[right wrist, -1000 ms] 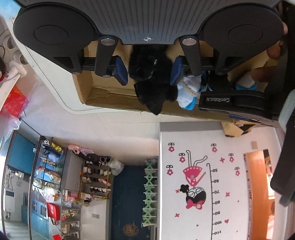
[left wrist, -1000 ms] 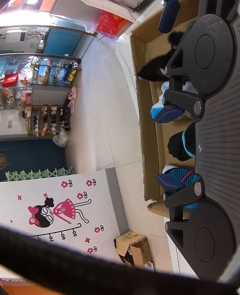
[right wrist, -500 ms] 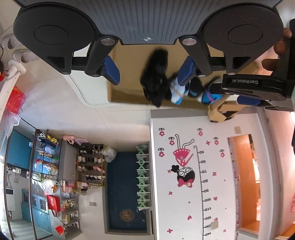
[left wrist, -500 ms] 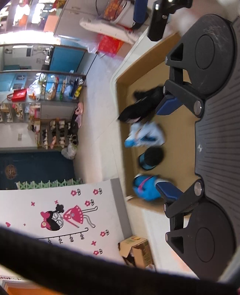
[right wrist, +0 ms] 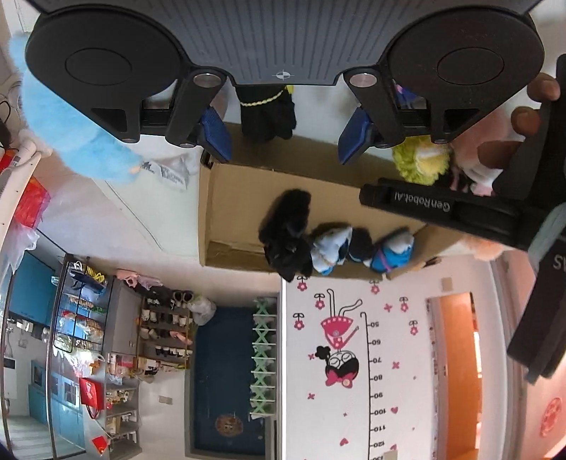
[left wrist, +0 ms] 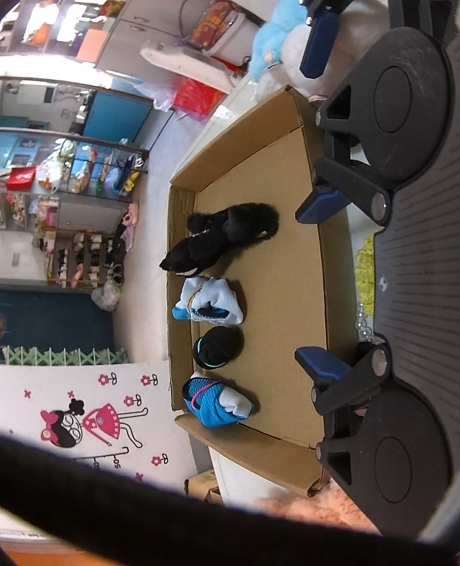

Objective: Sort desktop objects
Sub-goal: 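Push the yellow-green durian plush aside with left tool while right tool approaches black gold-banded sock, then close the right tool on the black gold-banded sock and lift it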

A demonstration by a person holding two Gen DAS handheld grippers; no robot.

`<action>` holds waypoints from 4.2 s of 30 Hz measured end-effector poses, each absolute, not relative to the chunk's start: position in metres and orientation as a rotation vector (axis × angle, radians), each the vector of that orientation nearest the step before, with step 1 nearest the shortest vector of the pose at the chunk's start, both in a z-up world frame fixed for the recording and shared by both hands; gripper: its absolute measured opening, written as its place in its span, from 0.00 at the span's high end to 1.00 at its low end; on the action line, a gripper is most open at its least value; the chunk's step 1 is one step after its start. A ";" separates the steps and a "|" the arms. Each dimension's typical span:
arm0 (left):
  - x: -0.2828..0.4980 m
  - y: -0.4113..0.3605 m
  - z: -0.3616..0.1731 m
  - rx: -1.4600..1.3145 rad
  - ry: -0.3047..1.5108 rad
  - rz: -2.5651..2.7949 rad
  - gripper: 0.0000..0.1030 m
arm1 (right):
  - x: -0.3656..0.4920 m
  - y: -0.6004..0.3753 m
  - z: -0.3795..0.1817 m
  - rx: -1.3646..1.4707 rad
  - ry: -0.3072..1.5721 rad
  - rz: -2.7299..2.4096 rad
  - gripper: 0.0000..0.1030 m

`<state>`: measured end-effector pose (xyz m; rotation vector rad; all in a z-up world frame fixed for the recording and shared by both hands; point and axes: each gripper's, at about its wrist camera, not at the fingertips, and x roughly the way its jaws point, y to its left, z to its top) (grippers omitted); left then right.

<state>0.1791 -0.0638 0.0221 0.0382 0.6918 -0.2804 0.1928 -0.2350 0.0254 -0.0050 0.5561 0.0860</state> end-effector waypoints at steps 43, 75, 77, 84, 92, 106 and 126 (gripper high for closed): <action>0.086 0.002 -0.020 0.139 0.757 -0.145 0.11 | 0.154 -0.225 0.015 -0.118 0.576 0.072 0.18; 0.127 0.005 -0.004 -0.031 0.799 -0.179 0.13 | 0.179 -0.195 0.001 -0.181 0.676 0.184 0.09; 0.126 0.009 -0.004 -0.038 0.804 -0.185 0.13 | 0.166 -0.196 0.006 -0.150 0.665 0.248 0.09; 0.125 0.020 -0.003 -0.044 0.801 -0.201 0.14 | 0.157 -0.225 0.011 -0.099 0.627 0.140 0.09; 0.115 0.018 -0.001 0.032 0.752 -0.236 0.18 | 0.142 -0.225 0.035 -0.047 0.483 0.121 0.07; 0.111 0.000 0.012 0.247 0.552 -0.277 0.06 | 0.159 -0.192 0.008 -0.024 0.622 0.060 0.07; 0.135 -0.026 -0.025 0.415 0.691 -0.375 0.01 | 0.184 -0.197 -0.016 -0.009 0.721 0.014 0.14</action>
